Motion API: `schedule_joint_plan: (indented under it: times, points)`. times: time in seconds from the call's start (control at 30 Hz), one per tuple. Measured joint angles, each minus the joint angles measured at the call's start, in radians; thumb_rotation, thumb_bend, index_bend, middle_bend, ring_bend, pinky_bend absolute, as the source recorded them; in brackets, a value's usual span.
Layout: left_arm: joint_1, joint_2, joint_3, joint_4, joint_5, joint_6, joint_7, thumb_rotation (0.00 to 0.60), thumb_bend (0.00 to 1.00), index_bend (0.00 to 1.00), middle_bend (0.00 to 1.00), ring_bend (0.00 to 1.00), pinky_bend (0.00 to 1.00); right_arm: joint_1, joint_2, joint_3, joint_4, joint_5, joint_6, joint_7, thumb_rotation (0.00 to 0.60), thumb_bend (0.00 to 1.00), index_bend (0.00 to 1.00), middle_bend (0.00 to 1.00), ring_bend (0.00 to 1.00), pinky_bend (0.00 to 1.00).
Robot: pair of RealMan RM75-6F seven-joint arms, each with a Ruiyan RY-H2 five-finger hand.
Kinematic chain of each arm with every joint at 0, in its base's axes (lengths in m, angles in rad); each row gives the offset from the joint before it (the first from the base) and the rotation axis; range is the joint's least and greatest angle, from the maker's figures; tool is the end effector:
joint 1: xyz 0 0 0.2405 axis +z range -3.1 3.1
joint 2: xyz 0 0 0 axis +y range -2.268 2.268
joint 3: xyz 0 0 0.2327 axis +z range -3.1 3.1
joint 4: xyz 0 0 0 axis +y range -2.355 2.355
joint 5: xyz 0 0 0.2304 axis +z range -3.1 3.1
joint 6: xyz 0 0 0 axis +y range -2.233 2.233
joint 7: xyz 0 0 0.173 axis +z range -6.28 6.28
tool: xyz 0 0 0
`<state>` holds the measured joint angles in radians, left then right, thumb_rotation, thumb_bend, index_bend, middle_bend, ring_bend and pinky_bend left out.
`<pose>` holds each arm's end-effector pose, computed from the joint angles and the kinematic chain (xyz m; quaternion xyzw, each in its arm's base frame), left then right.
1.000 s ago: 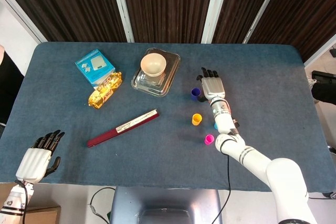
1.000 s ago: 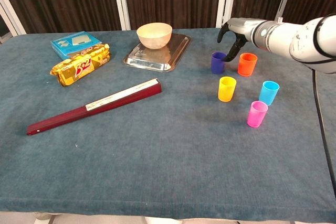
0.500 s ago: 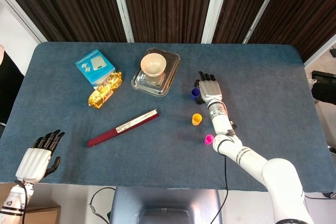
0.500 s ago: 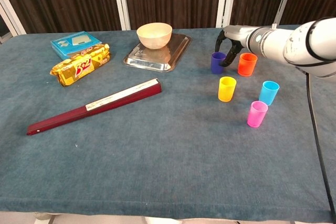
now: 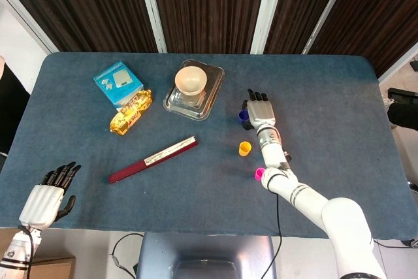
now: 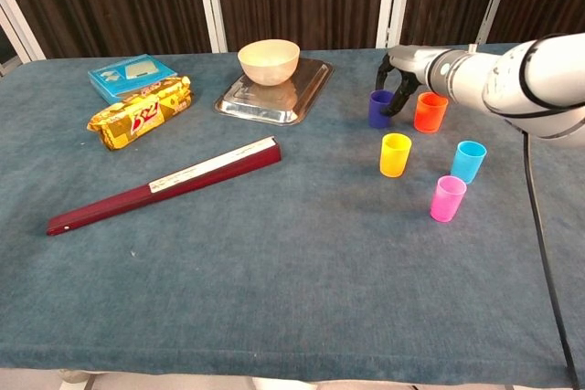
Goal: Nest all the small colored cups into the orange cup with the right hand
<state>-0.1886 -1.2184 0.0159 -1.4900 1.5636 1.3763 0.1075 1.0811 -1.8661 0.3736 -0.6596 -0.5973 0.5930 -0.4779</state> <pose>-0.2943 0.2247 0.0794 -0.6890 -0.3447 -0.3375 0.5409 -0.1432 -0.5050 -0.0563 0.6615 -0.4558 0.2762 0.5276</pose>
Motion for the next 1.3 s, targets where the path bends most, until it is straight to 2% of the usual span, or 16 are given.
schedule_joint_plan:
  times: [0.23,0.33,0.47,0.57,0.67,0.83,1.3]
  points:
    - [0.000,-0.001,0.002,-0.001,0.004,0.002,0.001,0.600,0.48,0.00,0.04,0.10,0.19,-0.019,0.055,0.012,-0.094,-0.014,0.037,0.020,0.600,0.46,0.55,0.01,0.00,0.00]
    - [0.001,-0.001,0.005,-0.004,0.012,0.009,0.003,0.600,0.48,0.00,0.04,0.10,0.19,-0.041,0.110,0.019,-0.187,-0.029,0.070,0.036,0.600,0.46,0.55,0.01,0.00,0.00]
    - [0.004,-0.001,0.011,-0.007,0.025,0.017,0.007,0.600,0.48,0.00,0.04,0.09,0.19,-0.092,0.224,0.025,-0.371,-0.044,0.125,0.055,0.600,0.46,0.55,0.01,0.00,0.00]
    - [0.003,-0.003,0.014,-0.009,0.033,0.018,0.010,0.600,0.48,0.00,0.04,0.10,0.19,-0.136,0.328,0.018,-0.503,-0.043,0.161,0.057,0.600,0.46,0.55,0.01,0.00,0.00]
    - [0.001,-0.006,0.017,-0.009,0.037,0.014,0.013,0.600,0.48,0.00,0.04,0.10,0.19,-0.180,0.412,0.001,-0.586,-0.034,0.186,0.059,0.600,0.46,0.55,0.01,0.00,0.00]
    - [-0.004,-0.010,0.018,-0.007,0.037,0.005,0.017,0.600,0.48,0.00,0.04,0.09,0.19,-0.197,0.433,-0.039,-0.588,-0.011,0.187,0.055,0.600,0.46,0.55,0.01,0.00,0.00]
    - [-0.004,-0.009,0.017,-0.005,0.033,0.007,0.015,0.600,0.48,0.00,0.04,0.09,0.19,-0.160,0.354,-0.086,-0.473,0.008,0.157,0.056,0.600,0.46,0.51,0.01,0.00,0.00]
